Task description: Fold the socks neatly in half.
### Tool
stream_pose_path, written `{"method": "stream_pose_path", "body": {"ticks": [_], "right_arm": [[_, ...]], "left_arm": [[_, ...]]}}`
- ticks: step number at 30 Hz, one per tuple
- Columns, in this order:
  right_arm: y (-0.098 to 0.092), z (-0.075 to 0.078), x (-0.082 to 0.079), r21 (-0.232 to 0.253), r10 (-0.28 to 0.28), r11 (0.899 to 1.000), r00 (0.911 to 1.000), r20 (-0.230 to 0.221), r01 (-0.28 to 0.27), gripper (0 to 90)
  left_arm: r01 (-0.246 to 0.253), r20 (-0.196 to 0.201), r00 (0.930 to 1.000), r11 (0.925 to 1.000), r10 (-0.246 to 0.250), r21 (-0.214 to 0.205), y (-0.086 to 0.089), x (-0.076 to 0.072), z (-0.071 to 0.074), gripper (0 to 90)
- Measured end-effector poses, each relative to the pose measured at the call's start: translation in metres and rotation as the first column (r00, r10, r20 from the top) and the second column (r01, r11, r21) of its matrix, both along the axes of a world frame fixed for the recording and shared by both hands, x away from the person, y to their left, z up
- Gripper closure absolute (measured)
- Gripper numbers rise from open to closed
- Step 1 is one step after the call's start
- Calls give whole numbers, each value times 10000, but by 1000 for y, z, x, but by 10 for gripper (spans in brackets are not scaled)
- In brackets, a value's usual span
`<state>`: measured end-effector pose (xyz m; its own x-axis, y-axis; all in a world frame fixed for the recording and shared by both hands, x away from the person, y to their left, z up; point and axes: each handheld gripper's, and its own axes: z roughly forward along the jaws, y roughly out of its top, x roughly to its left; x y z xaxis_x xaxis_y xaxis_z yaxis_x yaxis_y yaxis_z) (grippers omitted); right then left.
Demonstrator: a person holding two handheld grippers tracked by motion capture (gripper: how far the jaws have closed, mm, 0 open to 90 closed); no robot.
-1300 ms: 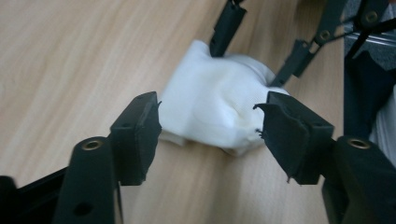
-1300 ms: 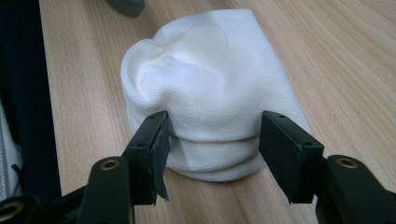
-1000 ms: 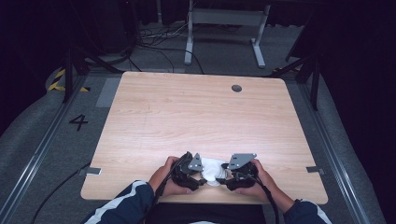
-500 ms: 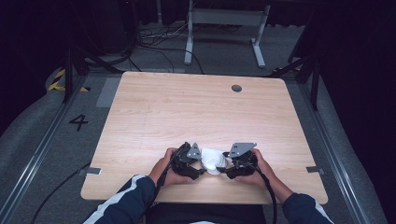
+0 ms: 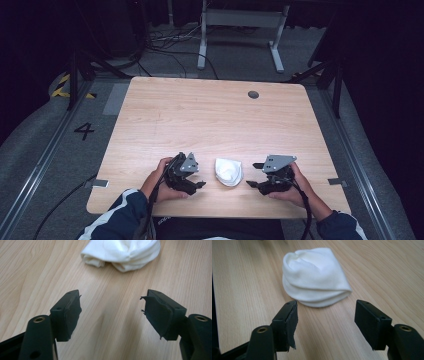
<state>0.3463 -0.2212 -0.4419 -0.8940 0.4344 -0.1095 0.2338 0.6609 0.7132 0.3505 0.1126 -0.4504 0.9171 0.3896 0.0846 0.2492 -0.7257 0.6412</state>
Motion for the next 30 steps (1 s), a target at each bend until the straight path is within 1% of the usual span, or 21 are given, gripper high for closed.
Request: {"method": "stream_pose_path", "body": {"ticks": [2,3,4,6,7,9,10,11,14,17,19,20,21,22,23,25,26,27,28,29,30], "right_arm": [[-7,0,-2,-80,-110,9999,9999,50,111,361],[-7,0,-2,-80,-110,9999,9999,50,111,361],[-10,-1,-2,-101,-192,9998,9998,24,192,361],[-22,-3,-6,-224,-444,9988,9990,56,446,358],[-26,-3,-7,-206,-559,9982,9984,-12,558,358],[-33,-6,-8,-346,-724,9968,9973,76,727,356],[-33,-6,-8,-346,-724,9968,9973,76,727,356],[-35,-7,-9,-397,-783,9961,9969,97,786,353],[-52,-10,-11,-380,-1267,9911,9918,166,1272,338],[-66,-13,-13,-267,-1683,9853,9856,143,1686,335],[-74,-15,-15,-247,-1821,9829,9833,67,1822,333],[-74,-15,-15,-247,-1821,9829,9833,67,1822,333],[-83,-17,-17,-277,-1981,9798,9802,39,1981,332],[-88,-19,-18,-239,-2100,9774,9777,-36,2099,333],[-93,-20,-19,-192,-2216,9750,9750,-179,2212,332],[-101,-21,-22,-135,-2383,9712,9709,-239,2380,330],[-108,-23,-23,-107,-2572,9664,9660,-255,2570,330],[-108,-23,-23,-107,-2572,9664,9660,-255,2570,330],[-120,-25,-26,12,-2818,9594,9590,-305,2820,329],[-120,-25,-26,12,-2818,9594,9590,-305,2820,329],[-125,-27,-27,111,-2995,9538,9533,-388,3002,329]], "left_arm": [[-71,73,9999,10000,71,50,7,-3,1,292],[-71,73,9999,10000,71,50,7,-3,1,289],[-122,123,9999,9999,121,26,13,-5,1,289],[-268,183,9995,9995,265,174,20,-8,2,283],[-325,205,9993,9992,320,239,28,-11,2,279],[-491,244,9985,9982,482,358,34,-13,2,267],[-491,244,9985,9982,482,358,34,-13,2,258],[-532,305,9982,9978,520,401,39,-13,1,258],[-766,321,9966,9963,754,400,55,-15,0,249],[-1079,403,9936,9923,1056,602,68,-16,-2,241],[-1272,499,9910,9893,1238,711,76,-17,-3,222],[-1272,499,9910,9893,1238,711,76,-17,-3,223],[-1404,507,9892,9879,1372,665,80,-17,-4,225],[-1627,460,9860,9853,1603,525,89,-18,-4,223],[-1677,504,9850,9846,1653,494,92,-18,-4,224],[-1856,479,9818,9819,1837,385,100,-19,-4,222],[-1939,498,9801,9804,1921,346,103,-20,-4,221],[-1939,498,9801,9804,1921,346,103,-20,-4,221],[-2012,480,9787,9792,1998,276,107,-21,-4,221],[-2059,459,9777,9783,2047,233,110,-22,-5,221],[-2101,474,9768,9774,2089,232,112,-22,-5,219]]}}
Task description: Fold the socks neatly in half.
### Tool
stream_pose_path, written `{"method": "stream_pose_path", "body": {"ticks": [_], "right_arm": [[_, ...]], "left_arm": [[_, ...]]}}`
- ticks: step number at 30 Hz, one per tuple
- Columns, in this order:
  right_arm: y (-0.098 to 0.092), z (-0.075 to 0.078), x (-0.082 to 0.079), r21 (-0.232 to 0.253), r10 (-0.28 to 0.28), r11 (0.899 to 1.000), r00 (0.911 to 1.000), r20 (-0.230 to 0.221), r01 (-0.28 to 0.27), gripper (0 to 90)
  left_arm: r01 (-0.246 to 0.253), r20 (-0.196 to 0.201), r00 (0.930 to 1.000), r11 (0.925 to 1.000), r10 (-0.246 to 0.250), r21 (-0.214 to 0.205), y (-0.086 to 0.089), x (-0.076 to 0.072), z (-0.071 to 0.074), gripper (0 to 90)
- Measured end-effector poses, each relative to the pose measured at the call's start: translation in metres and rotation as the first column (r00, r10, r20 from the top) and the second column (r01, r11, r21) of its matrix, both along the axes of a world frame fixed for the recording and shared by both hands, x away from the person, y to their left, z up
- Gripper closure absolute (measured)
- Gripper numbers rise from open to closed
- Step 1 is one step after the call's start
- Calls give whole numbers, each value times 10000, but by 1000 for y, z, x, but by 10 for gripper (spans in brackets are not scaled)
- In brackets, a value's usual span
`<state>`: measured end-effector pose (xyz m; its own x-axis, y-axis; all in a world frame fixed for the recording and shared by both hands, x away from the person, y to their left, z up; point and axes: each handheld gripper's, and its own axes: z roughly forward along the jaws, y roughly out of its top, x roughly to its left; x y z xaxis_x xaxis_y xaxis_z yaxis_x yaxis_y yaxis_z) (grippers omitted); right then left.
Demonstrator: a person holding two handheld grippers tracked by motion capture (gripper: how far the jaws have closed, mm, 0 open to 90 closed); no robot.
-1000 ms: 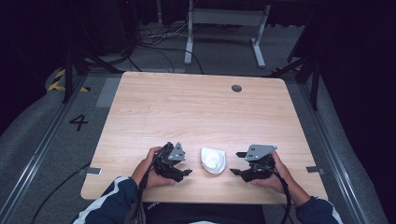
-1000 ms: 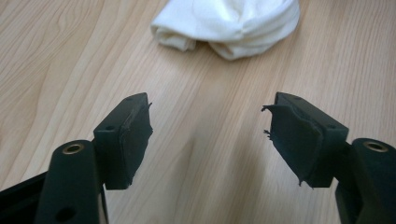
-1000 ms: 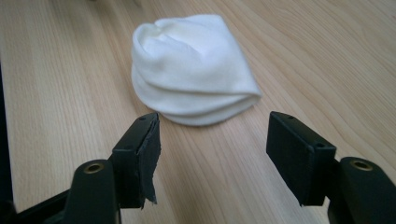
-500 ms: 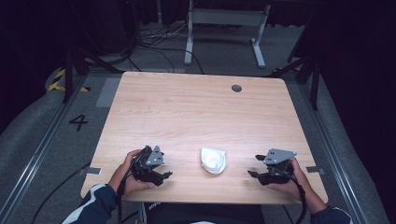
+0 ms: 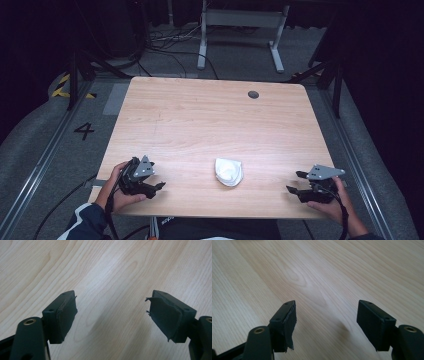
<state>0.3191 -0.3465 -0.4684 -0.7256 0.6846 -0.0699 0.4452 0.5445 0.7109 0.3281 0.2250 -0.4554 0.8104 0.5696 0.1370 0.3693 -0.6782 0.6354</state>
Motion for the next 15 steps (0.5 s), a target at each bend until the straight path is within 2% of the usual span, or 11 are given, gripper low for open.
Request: {"method": "stream_pose_path", "body": {"ticks": [1,4,6,8,9,11,15], "right_arm": [[-11,-3,-3,251,-303,9992,9995,-89,305,328],[-22,-7,-5,522,-589,9968,9980,-211,599,332],[-35,-14,-8,776,-929,9924,9949,-384,957,325],[-42,-17,-11,1140,-1136,9866,9931,-306,1164,320],[-42,-17,-11,1140,-1136,9866,9931,-306,1164,320],[-48,-18,-13,1386,-1402,9799,9895,-355,1438,312],[-51,-19,-15,1452,-1686,9743,9850,-367,1722,297]], "left_arm": [[-69,14,10000,10000,69,-15,5,0,-1,214],[-312,-16,9995,9995,312,33,10,-1,-3,200],[-397,-222,9990,9992,397,10,19,-2,-6,199],[-570,-320,9979,9981,563,-223,25,-3,-7,197],[-570,-320,9979,9981,563,-223,25,-3,-7,195],[-850,-445,9956,9951,828,-498,33,-4,-10,193],[-1063,-649,9926,9930,1029,-508,46,-6,-14,191]]}}
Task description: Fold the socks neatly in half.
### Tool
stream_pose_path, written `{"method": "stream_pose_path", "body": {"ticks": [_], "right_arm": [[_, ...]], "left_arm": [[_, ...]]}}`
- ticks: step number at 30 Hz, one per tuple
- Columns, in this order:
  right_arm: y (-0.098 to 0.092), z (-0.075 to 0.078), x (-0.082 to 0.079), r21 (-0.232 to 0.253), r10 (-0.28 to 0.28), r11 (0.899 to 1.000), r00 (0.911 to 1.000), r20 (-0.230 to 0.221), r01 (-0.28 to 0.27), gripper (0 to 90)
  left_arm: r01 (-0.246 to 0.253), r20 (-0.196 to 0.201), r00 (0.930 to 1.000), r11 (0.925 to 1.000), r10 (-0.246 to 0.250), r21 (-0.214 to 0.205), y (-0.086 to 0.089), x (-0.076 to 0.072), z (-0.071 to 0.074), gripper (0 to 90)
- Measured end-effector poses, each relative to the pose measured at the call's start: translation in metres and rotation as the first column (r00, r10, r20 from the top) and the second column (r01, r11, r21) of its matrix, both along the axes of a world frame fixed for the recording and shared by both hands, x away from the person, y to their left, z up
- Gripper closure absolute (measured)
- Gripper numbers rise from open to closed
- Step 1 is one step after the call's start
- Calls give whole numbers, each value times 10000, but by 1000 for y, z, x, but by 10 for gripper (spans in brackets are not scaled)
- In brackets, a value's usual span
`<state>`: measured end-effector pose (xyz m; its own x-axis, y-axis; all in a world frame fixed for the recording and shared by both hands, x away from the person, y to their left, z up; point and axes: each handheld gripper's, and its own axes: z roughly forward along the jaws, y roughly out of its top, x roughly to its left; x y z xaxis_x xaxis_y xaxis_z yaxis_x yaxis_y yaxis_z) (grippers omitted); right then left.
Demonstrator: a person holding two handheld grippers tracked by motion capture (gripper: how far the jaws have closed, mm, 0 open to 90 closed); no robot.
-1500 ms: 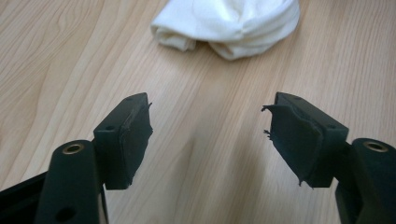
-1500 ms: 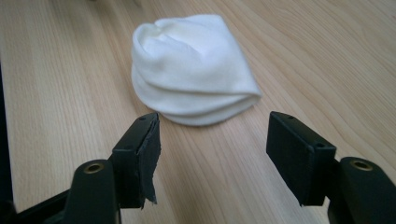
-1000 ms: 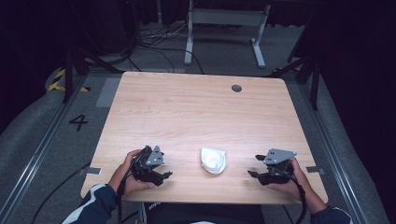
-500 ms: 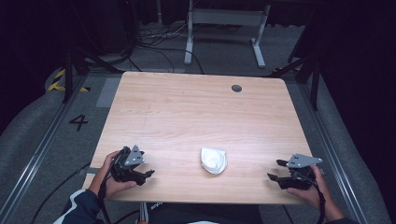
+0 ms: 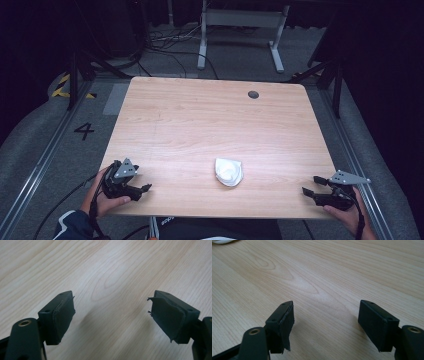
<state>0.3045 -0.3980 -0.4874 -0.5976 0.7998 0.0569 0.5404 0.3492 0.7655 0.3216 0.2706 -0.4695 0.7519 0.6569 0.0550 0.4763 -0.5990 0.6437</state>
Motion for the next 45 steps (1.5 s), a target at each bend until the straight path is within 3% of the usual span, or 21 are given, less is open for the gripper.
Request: {"method": "stream_pose_path", "body": {"ticks": [3,5,7,12,16,20,45], "right_arm": [[1,-1,0,-74,-68,9999,9999,90,68,304],[1,-1,-1,-51,-102,9999,9998,146,103,304],[1,-1,0,22,-122,9999,9999,96,122,304],[2,0,3,-2,-247,9997,9997,1,247,304],[6,0,7,-496,-129,9987,9999,114,135,297],[5,1,13,-417,-97,9991,9999,74,100,298],[6,0,13,-449,-154,9989,9998,98,158,297]], "left_arm": [[-182,-231,9996,9997,178,-185,7,-3,-6,178],[-402,-367,9986,9969,378,-679,12,-5,-10,161],[-376,-184,9992,9950,361,-930,16,-6,-13,163],[-384,-98,9992,9958,377,-836,17,-7,-13,158],[-438,-132,9990,9951,428,-889,17,-8,-13,158],[-437,-95,9990,9954,430,-858,17,-8,-13,159],[-477,-107,9988,9954,470,-829,17,-8,-13,159]]}}
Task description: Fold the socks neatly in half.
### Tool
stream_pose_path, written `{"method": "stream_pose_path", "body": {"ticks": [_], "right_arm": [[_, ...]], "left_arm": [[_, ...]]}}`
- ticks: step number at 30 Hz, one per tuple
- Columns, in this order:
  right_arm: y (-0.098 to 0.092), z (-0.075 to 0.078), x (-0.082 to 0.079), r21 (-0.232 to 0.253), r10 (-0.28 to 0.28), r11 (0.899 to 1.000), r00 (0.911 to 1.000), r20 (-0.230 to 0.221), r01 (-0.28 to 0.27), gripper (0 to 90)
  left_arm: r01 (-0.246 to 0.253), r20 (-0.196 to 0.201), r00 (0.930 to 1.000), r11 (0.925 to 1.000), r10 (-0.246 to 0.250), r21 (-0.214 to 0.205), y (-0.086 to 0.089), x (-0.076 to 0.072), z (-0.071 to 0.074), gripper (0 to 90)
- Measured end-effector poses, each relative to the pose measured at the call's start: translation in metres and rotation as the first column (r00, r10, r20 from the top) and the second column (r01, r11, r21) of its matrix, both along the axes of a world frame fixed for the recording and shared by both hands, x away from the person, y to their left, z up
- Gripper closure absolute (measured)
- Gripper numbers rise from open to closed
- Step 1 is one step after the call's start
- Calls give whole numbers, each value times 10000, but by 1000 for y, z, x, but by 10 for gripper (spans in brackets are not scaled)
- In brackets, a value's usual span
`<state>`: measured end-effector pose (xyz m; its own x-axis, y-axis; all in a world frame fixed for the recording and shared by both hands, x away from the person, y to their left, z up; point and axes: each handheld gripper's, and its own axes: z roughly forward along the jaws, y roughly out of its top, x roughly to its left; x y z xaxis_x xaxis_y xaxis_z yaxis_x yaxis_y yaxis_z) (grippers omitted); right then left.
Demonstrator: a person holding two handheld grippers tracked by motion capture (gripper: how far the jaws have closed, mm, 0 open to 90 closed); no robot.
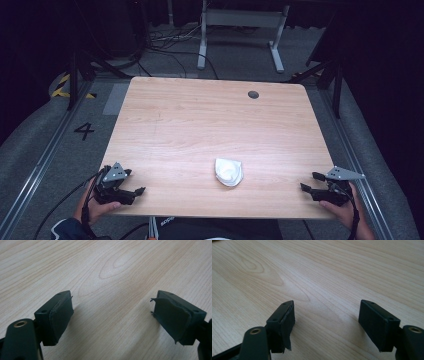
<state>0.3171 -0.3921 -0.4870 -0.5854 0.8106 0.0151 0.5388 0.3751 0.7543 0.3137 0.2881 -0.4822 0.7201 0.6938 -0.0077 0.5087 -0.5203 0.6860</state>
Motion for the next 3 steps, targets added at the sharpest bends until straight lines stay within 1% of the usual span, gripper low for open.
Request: {"method": "stream_pose_path", "body": {"ticks": [3], "right_arm": [[0,0,0,-4,0,10000,10000,2,0,298]], "left_arm": [[-10,1,10000,10000,10,-2,0,0,0,159]]}}
